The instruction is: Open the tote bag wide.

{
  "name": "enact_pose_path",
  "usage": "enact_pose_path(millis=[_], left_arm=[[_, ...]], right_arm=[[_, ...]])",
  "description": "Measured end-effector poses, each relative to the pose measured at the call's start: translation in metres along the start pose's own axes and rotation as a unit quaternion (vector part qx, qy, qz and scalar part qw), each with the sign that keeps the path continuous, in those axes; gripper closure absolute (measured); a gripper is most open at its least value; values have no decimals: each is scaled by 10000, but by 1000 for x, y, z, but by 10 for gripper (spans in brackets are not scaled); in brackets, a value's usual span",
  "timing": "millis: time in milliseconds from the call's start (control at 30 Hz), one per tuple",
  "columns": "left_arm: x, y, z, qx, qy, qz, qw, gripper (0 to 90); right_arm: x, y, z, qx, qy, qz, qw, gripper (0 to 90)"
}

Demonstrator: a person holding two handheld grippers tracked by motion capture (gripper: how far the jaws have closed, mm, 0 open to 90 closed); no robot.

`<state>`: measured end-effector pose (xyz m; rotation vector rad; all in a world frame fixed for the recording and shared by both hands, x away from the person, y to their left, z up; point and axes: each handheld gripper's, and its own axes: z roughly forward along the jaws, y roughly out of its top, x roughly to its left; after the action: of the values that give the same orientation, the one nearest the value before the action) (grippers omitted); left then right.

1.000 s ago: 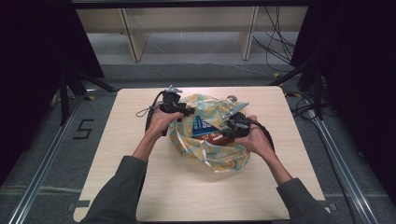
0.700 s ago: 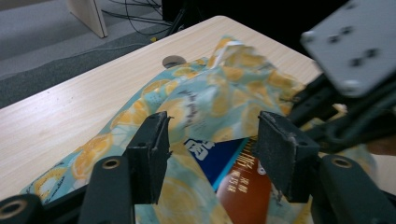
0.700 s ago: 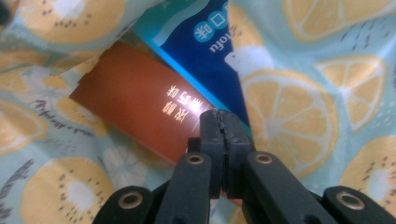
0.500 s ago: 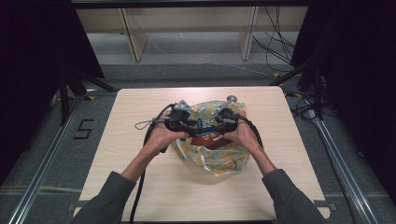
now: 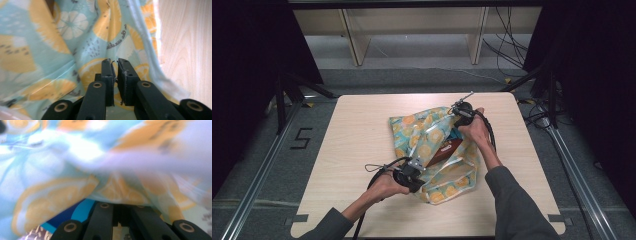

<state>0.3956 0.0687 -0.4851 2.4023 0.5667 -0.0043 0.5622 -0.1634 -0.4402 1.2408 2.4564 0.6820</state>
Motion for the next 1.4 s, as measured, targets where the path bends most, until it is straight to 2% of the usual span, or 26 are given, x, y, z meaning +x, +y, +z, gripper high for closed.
enact_pose_path(millis=[100,200,267,300,333,400,433,467,533,567,600,667,700,733,800,833,867,933,1000,1133,1200,1233,1267,1300,1333,1400], left_arm=[[3,19,-19,-519,201,50,9984,781],[10,50,-32,-982,418,-76,9943,769],[19,72,-30,-965,460,4,9943,753],[22,83,-26,-813,489,-11,9955,737],[26,90,-22,-706,515,102,9961,730],[40,109,-10,-376,830,139,9957,728],[48,115,-6,-401,988,8,9943,728],[60,121,-7,-362,1130,-19,9929,729],[81,126,-7,-471,1324,-318,9896,744],[90,127,-7,-447,1525,-440,9863,743],[97,127,-8,-387,1611,-452,9851,744],[113,123,-7,-410,1671,-647,9830,744],[120,120,-7,-418,1742,-795,9806,750],[127,115,-6,-373,1835,-850,9786,754],[135,108,-8,-329,1850,-899,9781,756],[139,103,-8,-275,1982,-890,9757,757],[142,96,-7,-158,2078,-889,9740,761],[148,85,-7,-160,2024,-1046,9736,762],[150,78,-8,-296,1965,-1151,9733,761],[143,77,-16,-485,1961,-1040,9738,754],[135,80,-24,-708,1884,-1061,9738,747],[130,82,-28,-817,1816,-1048,9744,739],[124,84,-33,-881,1676,-988,9769,738],[119,85,-35,-903,1658,-913,9778,728],[112,87,-39,-960,1668,-805,9780,719],[103,89,-47,-1107,1563,-747,9786,697]], right_arm=[[2,0,-2,-15,61,-173,9998,900],[9,-2,-11,-151,147,-249,9995,896],[15,-3,-19,-180,252,-345,9989,891],[17,-5,-22,-227,312,-446,9983,890],[21,-6,-25,-232,385,-427,9981,890],[25,-8,-28,-205,452,-414,9979,888],[26,-8,-30,-136,449,-299,9984,888],[22,-8,-29,-272,451,-459,9976,888],[16,-9,-29,-223,379,-348,9984,888],[11,-11,-26,-181,301,-234,9991,888],[4,-12,-24,-173,227,-309,9991,888],[-4,-15,-19,-112,178,-137,9997,888],[-6,-16,-18,-92,176,-26,9998,888],[-12,-18,-16,-124,165,-53,9998,888],[-19,-23,-14,-128,121,68,9998,888],[-20,-25,-14,-64,90,190,9998,888],[-23,-27,-13,-61,58,144,9999,889],[-27,-34,-10,60,-12,181,9998,888],[-30,-37,-7,44,4,216,9998,888],[-28,-38,-9,-22,23,179,9998,869],[-26,-34,-16,-141,58,140,9998,868],[-24,-33,-20,-210,132,175,9995,869],[-23,-31,-24,-237,153,203,9994,869],[-23,-29,-27,-325,206,128,9992,869],[-24,-28,-29,-421,199,73,9989,869],[-19,-26,-40,-525,354,125,9979,869]])
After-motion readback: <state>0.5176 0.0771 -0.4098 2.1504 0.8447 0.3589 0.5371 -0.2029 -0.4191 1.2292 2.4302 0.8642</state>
